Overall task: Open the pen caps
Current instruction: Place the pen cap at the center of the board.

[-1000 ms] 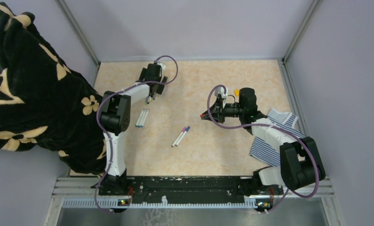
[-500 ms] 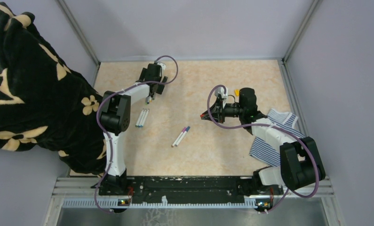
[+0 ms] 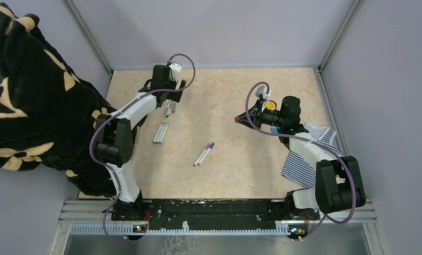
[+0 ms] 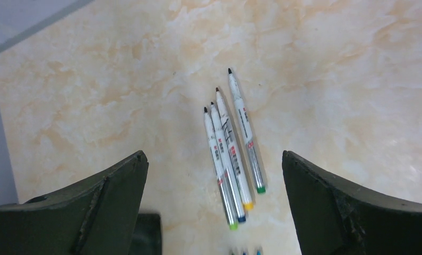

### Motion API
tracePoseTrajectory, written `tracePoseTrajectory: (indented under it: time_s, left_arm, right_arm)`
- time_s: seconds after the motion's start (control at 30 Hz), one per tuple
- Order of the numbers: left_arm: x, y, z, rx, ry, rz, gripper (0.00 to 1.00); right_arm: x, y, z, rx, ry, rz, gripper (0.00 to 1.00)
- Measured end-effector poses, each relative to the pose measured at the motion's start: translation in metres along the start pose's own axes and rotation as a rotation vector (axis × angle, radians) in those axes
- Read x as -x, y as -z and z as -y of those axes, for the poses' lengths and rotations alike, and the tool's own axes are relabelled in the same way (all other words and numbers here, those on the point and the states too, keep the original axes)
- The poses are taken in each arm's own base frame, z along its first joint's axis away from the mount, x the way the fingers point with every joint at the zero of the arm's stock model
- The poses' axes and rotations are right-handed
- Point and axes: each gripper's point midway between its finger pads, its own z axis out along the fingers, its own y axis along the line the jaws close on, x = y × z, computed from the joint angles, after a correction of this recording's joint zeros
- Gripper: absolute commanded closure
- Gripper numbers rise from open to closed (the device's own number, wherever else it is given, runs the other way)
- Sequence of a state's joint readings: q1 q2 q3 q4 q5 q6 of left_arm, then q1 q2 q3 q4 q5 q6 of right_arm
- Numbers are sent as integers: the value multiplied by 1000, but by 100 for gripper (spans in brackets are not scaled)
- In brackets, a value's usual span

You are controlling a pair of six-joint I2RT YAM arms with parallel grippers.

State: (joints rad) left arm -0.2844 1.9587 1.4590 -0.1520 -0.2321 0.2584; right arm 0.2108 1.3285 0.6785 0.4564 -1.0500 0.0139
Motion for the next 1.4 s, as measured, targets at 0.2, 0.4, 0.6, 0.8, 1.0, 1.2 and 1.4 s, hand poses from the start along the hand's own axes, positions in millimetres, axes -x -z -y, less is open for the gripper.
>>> tracePoseTrajectory:
  time_s: [0.2,0.4,0.6,0.8,1.0,1.2,1.4]
  left_arm:
    - [20,74,-10,-123,34,133,0]
    - [-29,121,6,-330,40,108,0]
    - [-78,168,33,-520,1,93,0]
    - [-97,201,57,-653,-66,152,0]
    - [-105,213,70,-728,-97,179,0]
    - [-110,219,77,-773,-112,191,0]
    - [-110,222,81,-798,-126,206,0]
  right_arm:
    - [14,25,44,-198,-81,61,100]
    - [17,50,88,-388,-153,81,100]
    - [12,68,127,-537,-218,73,100]
    - [0,86,166,-658,-275,46,100]
    - [-18,110,204,-768,-335,10,100]
    - [-40,130,241,-856,-398,-24,100]
    - [-62,132,263,-892,-477,-77,100]
